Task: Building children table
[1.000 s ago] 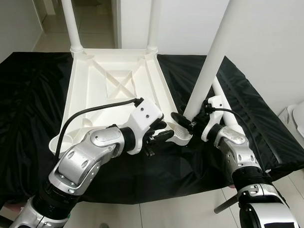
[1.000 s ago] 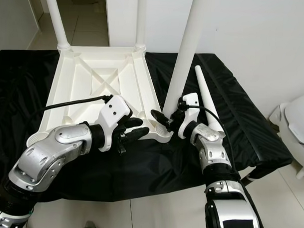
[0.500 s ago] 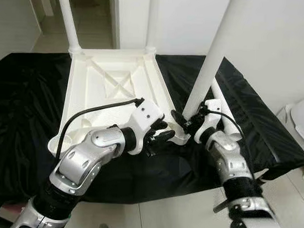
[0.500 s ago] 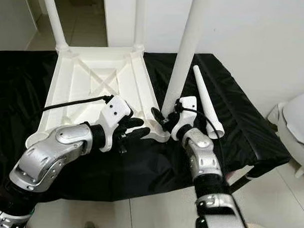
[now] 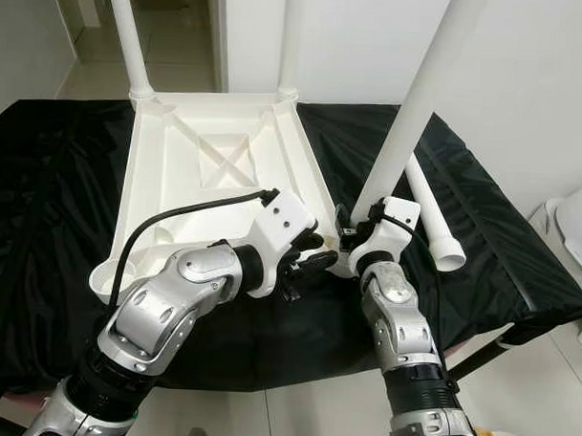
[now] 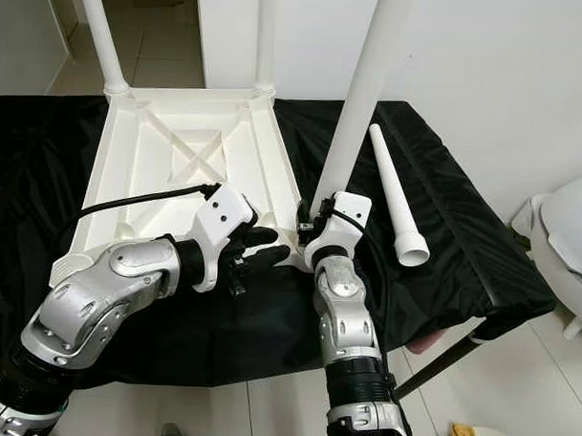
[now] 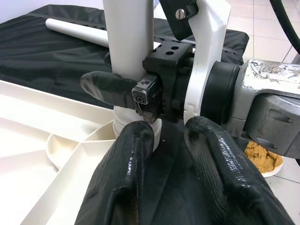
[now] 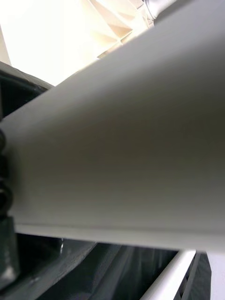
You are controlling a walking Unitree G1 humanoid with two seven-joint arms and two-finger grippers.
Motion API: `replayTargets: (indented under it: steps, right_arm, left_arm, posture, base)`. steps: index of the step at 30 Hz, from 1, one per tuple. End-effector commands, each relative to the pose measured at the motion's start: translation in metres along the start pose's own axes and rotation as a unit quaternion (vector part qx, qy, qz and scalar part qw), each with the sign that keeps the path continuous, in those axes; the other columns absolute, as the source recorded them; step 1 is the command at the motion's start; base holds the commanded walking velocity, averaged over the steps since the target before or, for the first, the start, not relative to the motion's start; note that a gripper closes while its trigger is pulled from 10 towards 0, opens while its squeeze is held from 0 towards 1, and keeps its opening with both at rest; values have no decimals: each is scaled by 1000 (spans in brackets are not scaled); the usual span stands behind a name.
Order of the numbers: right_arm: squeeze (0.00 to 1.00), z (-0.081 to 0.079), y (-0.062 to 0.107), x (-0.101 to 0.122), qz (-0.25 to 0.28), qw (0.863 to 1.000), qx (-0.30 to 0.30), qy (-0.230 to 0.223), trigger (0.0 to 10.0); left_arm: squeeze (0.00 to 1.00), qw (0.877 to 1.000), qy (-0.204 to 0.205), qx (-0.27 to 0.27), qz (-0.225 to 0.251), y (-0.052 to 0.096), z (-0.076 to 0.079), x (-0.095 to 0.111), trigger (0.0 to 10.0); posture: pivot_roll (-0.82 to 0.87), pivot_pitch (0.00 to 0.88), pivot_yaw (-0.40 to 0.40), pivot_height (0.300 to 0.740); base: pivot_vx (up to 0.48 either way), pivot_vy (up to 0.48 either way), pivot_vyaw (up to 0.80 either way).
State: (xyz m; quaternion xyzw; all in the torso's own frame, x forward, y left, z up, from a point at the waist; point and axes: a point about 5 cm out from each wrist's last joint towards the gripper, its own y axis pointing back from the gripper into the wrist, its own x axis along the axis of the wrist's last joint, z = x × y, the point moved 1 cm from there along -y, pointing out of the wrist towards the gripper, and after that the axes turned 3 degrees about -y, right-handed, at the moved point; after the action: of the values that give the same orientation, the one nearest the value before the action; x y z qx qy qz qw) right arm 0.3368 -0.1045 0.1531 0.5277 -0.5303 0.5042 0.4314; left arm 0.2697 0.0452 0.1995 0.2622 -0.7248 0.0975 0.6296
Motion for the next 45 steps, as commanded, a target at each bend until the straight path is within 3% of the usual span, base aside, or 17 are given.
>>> replayTargets:
  steps: [1,2,3,4,5,6,15,16,18,19,25,38,40,42,43,44,45]
  right_arm:
    - [0,-1,2,-2,-6,1000,-1,-3,0]
    - [0,0,2,-1,-8,1000,0,-4,1843]
    - [0,1,2,-1,-11,1000,0,-3,4824]
    - [0,1,2,-2,-16,1000,0,-6,10000]
    - [0,1,2,-2,-16,1000,0,-6,10000]
    - [1000,2,2,-2,-17,1000,6,-11,10000]
    - [1000,6,2,1,-23,996,91,3,10000]
    - [855,8,2,2,-28,991,130,6,10000]
    - [855,8,2,2,-28,991,130,6,10000]
    - [0,10,3,2,-34,986,162,11,10000]
    - [0,26,7,5,-45,957,282,54,10000]
    - [0,60,-9,0,-64,944,315,78,10000]
    - [0,61,-11,-1,-65,944,312,79,9412]
    - [0,62,-13,-2,-65,943,317,81,3725]
    - [0,63,-13,-3,-65,942,318,83,2431]
    - [0,63,-13,-3,-65,942,318,83,2431]
    - [0,63,-14,-5,-66,941,322,83,0]
  left_arm:
    - [0,1000,1,-18,-1,-1,4,-1,10000]
    - [0,1000,0,-19,-1,-1,4,-1,10000]
    - [0,1000,0,-19,-1,-1,4,-1,10000]
    - [0,1000,0,-18,-1,-1,4,-1,10000]
    - [0,1000,0,-18,-1,-1,4,-1,10000]
    - [0,1000,0,-17,-1,-1,4,-1,10000]
    - [0,1000,0,-16,-2,0,4,-1,10000]
    - [0,1000,0,-17,-2,0,4,-1,10000]
    - [0,1000,0,-17,-2,0,4,-1,10000]
    - [0,1000,-1,-17,-2,0,3,-1,10000]
    - [0,1000,-3,-17,-3,0,2,-1,10000]
    - [0,1000,-2,-18,-2,1,2,0,10000]
    - [0,1000,-2,-17,-2,1,2,0,10000]
    - [0,1000,-2,-18,-3,2,1,1,10000]
    - [0,1000,-2,-18,-3,2,1,1,10000]
    - [0,1000,-2,-18,-3,2,1,1,10000]
    - [0,1000,-2,-18,-4,2,1,1,10000]
  posture:
    - [-27,0,-50,740]
    - [-27,0,-50,740]
    - [-26,0,-51,740]
    - [-25,0,-52,740]
    - [-25,0,-52,740]
    - [-24,0,-52,740]
    - [-25,0,-50,740]
    - [-25,0,-50,740]
    - [-25,0,-50,740]
    - [-24,0,-48,740]
    - [-24,0,-43,740]
    - [-22,0,-27,740]
    - [-22,0,-23,740]
    - [-23,5,-15,740]
    - [-23,5,-15,740]
    - [-23,5,-15,740]
    - [-23,7,-13,740]
  base:
    - [0,0,0]
    - [0,0,0]
    - [0,0,0]
    - [0,0,0]
    - [0,0,0]
    - [0,0,0]
    - [0,0,0]
    - [0,0,0]
    - [0,0,0]
    - [0,0,0]
    - [0,0,0]
    - [0,0,0]
    - [0,0,0]
    - [0,0,0]
    - [0,0,0]
    - [0,0,0]
    - [0,0,0]
